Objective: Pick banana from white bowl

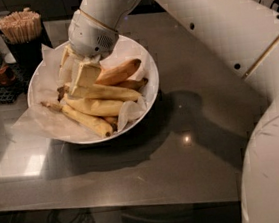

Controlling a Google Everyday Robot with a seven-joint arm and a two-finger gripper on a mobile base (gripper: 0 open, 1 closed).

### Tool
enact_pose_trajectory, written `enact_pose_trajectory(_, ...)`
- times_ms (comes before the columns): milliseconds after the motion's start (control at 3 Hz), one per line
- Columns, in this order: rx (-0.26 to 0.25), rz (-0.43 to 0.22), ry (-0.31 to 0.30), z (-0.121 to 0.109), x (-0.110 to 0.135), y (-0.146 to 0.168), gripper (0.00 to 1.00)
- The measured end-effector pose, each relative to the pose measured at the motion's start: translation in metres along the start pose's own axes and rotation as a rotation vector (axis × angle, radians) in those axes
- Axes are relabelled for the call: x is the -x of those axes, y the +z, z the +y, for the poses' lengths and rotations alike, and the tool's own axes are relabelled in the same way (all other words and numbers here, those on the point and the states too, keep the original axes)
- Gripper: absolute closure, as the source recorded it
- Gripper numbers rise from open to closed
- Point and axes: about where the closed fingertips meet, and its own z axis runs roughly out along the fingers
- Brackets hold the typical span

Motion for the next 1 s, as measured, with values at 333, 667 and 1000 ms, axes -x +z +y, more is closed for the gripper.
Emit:
enact_pose_trajectory(333, -0.006, -0.002, -0.002, -0.002, 0.002, 0.001, 0.91)
enact_pose_trajectory(667, -0.037, 0.043, -0.067, 0.004, 0.032, -0.001, 1.0)
enact_pose_trajectory(1000, -0.121, 0.134, -0.185, 0.032, 0.086, -0.009, 1.0)
